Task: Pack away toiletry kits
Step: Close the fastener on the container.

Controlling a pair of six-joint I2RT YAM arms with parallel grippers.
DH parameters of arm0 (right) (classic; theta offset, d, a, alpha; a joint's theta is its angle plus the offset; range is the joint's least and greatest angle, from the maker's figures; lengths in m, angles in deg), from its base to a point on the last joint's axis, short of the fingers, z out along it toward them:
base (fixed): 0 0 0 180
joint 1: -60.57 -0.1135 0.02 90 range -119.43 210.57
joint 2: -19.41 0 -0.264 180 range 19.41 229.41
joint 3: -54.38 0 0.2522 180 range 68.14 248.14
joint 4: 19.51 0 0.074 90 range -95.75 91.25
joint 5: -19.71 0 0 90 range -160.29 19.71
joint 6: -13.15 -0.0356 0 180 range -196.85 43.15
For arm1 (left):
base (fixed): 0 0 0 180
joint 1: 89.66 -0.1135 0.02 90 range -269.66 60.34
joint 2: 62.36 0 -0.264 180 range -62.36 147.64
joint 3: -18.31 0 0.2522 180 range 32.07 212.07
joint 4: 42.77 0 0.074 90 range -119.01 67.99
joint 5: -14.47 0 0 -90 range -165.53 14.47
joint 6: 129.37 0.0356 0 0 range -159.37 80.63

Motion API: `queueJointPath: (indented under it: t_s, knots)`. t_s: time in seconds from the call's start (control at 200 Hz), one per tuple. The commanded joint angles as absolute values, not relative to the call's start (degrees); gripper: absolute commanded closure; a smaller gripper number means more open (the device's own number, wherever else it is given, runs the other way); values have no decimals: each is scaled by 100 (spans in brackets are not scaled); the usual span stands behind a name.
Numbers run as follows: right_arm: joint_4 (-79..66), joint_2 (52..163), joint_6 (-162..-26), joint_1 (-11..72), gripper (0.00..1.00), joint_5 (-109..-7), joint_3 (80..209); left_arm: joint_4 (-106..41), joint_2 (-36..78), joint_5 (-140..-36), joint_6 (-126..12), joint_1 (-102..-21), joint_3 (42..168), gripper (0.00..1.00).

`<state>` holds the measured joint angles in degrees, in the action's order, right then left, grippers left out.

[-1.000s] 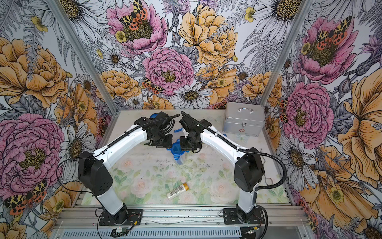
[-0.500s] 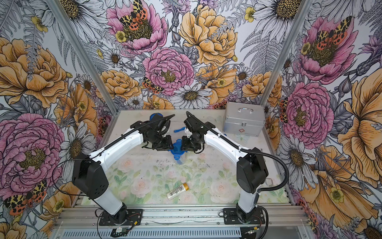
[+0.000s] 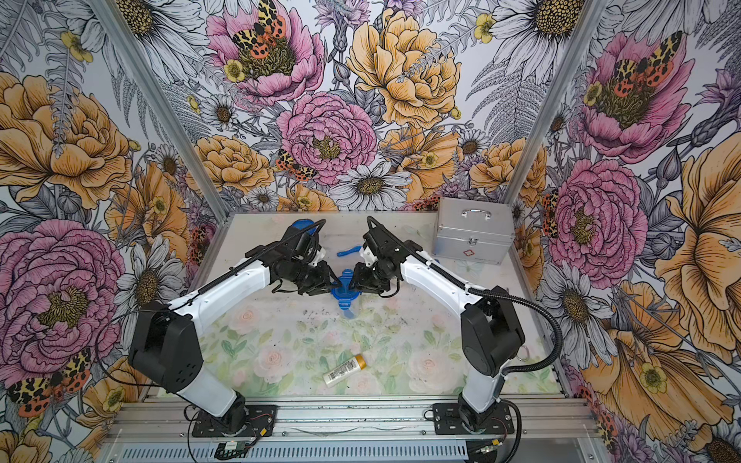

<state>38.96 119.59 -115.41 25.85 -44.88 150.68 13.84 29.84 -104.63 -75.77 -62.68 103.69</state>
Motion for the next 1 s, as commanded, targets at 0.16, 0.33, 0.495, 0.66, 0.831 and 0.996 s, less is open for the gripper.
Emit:
queueJointPath:
  t_s: [0.16,0.33,0.495,0.66,0.831,0.996]
  knots:
    - [3392,12229,-11328,2401,57,-4129,14755,808,3271,-11063,-7916,-6143,9870,64]
    - [3100,12223,-11331,2416,51,-3944,14722,821,3152,-11060,-7934,-6320,9770,65]
    - [3108,12052,-11434,2502,47,-4124,14562,924,3051,-11005,-7919,-6357,9715,60]
    - [3134,11656,-11457,2736,39,-4371,14257,1233,2871,-10806,-7851,-6430,9826,48]
    - [3207,11509,-11342,2849,35,-4508,14181,1662,2729,-10648,-7603,-6619,10049,38]
    - [3472,11128,-11161,2834,35,-4681,14202,1999,2562,-10913,-7272,-7016,10375,45]
